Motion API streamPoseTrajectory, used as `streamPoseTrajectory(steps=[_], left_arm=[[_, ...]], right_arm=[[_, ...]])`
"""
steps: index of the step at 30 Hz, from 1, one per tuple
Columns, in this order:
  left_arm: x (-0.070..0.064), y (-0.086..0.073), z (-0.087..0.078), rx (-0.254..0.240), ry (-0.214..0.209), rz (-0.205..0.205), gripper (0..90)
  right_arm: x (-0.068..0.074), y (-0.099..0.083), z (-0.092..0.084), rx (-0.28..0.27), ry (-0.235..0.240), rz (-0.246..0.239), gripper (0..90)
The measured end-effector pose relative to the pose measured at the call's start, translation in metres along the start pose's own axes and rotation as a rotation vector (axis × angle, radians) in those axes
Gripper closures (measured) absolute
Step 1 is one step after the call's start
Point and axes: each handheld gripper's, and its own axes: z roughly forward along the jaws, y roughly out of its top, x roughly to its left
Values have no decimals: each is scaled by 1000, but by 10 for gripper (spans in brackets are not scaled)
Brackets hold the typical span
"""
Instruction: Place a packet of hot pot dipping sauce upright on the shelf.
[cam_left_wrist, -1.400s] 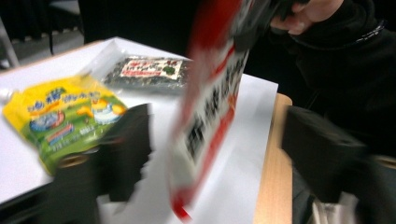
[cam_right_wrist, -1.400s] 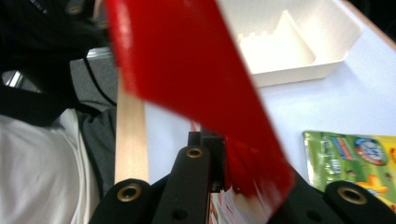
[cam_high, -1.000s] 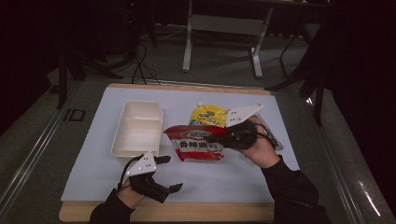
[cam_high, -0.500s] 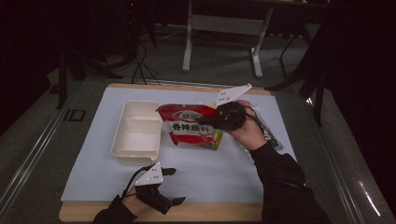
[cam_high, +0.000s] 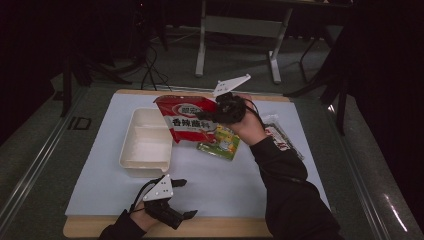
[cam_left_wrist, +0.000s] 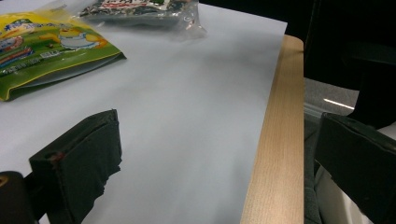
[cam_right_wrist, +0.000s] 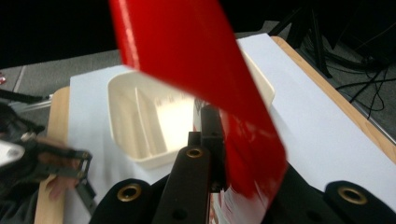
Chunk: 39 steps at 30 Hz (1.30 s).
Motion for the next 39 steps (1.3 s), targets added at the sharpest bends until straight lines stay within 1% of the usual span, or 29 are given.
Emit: streamPoseTrajectory(steps=[2, 4, 6, 10, 11, 15, 17, 19, 20, 22, 23, 29, 34, 35, 38, 39], left_arm=[[0, -1, 0, 4, -4, 2, 24], [0, -1, 0, 2, 2, 7, 24], [0, -1, 0, -3, -2, 2, 24], [-1, -2, -1, -5, 7, -1, 24], [-1, -3, -2, -6, 5, -2, 24], [-1, -3, -4, -8, 8, 0, 24], [-1, -3, -4, -12, 11, 2, 24], [-1, -4, -5, -15, 11, -4, 24], [-1, -4, -5, -16, 11, -6, 24], [-1, -4, -6, -17, 12, -9, 24], [0, -4, -6, -19, 12, -13, 24], [0, -4, -8, -22, 17, -16, 24], [-1, -5, -8, -20, 15, -16, 24], [-1, -5, -8, -20, 14, -16, 25], [-1, -5, -8, -20, 14, -16, 25], [-1, -5, -8, -22, 13, -19, 24]], right_arm=[[-2, 3, 5, -10, -1, 10, 900], [-4, 7, 11, -20, -3, 11, 900], [-5, 8, 14, -21, -4, 13, 900], [-11, 18, 30, -38, -11, 22, 900], [-12, 19, 34, -41, -7, 25, 900], [-17, 23, 46, -65, -24, 42, 900], [-19, 24, 51, -76, -19, 57, 900], [-21, 24, 55, -86, -22, 61, 900], [-23, 24, 58, -92, -11, 67, 900], [-26, 24, 63, -100, -5, 76, 900], [-27, 24, 66, -101, 1, 78, 900], [-31, 26, 81, -109, -1, 86, 900], [-31, 32, 94, -111, -13, 72, 900], [-32, 33, 97, -114, -6, 75, 900], [-34, 33, 106, -121, -7, 82, 900], [-34, 33, 110, -121, -12, 77, 900]])
